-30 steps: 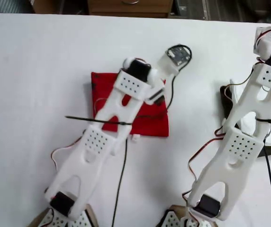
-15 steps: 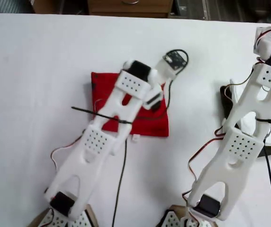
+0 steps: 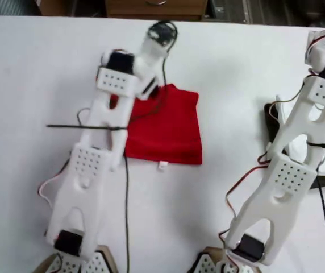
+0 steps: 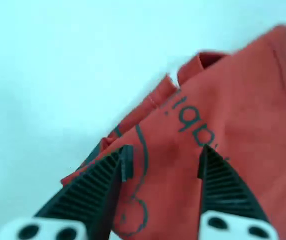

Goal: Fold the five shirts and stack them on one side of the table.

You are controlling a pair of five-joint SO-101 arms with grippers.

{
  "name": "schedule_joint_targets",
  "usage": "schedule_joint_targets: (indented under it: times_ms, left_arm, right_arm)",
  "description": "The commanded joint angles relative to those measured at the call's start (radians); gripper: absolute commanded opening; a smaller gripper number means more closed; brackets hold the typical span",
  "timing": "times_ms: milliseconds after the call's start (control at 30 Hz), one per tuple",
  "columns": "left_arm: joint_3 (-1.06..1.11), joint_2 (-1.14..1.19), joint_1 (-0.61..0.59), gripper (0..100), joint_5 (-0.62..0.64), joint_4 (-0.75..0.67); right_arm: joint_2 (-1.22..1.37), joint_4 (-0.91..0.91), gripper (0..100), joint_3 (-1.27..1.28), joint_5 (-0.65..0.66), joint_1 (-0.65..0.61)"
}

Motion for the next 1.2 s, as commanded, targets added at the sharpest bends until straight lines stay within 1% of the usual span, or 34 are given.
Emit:
schedule_joint_targets:
  times_ms: [0, 100, 167, 233, 300, 400, 467, 533, 633, 733, 867, 933, 1000, 1067, 1100, 1167]
  left_arm:
    - [0.048, -0.038, -0.021, 23, -0.097, 0.005]
    - [0.031, -0.049, -0.084, 23, -0.117, 0.069]
    - [-0.019, -0.068, -0.149, 23, -0.104, 0.098]
    - [-0.079, -0.081, -0.216, 23, -0.077, 0.11]
    - [-0.111, -0.08, -0.264, 23, -0.078, 0.12]
    - [-0.094, -0.06, -0.313, 23, -0.098, 0.121]
    - [-0.097, -0.052, -0.35, 23, -0.092, 0.12]
    - [-0.099, -0.054, -0.391, 23, -0.091, 0.117]
    - [-0.099, -0.069, -0.453, 23, -0.089, 0.115]
    - [-0.099, -0.078, -0.516, 23, -0.069, 0.115]
    - [-0.099, -0.08, -0.575, 23, 0.04, 0.115]
    - [-0.099, -0.078, -0.591, 23, 0.068, 0.117]
    - [-0.099, -0.074, -0.598, 23, 0.069, 0.123]
    - [-0.097, -0.071, -0.605, 23, 0.066, 0.124]
    - [-0.097, -0.071, -0.608, 23, 0.066, 0.124]
    - [-0.097, -0.072, -0.614, 23, 0.066, 0.124]
  right_arm:
    - [-0.073, -0.013, 2.2, -0.029, -0.006, -0.008]
    - [-0.038, -0.016, 2.2, -0.031, -0.008, -0.035]
    - [0.002, -0.008, 2.2, -0.031, -0.008, -0.096]
    - [0.048, 0.035, 2.2, -0.031, -0.008, -0.191]
    - [0.097, 0.085, 2.3, -0.031, -0.008, -0.306]
    - [0.17, 0.136, 2.3, -0.035, -0.008, -0.47]
    - [0.194, 0.209, 2.3, -0.04, 0.0, -0.553]
    - [0.205, 0.282, 2.4, -0.04, 0.002, -0.601]
    - [0.206, 0.32, 2.4, -0.031, 0.008, -0.618]
    - [0.219, 0.32, 2.4, -0.028, 0.086, -0.621]
    - [0.269, 0.349, 3.5, -0.029, 0.258, -0.661]
    - [0.288, 0.4, 7.7, -0.04, 0.37, -0.679]
    - [0.283, 0.447, 13.8, -0.041, 0.5, -0.685]
    - [0.272, 0.464, 19.3, -0.041, 0.595, -0.682]
    - [0.269, 0.463, 20.5, -0.041, 0.615, -0.676]
    - [0.268, 0.461, 19.1, -0.041, 0.624, -0.659]
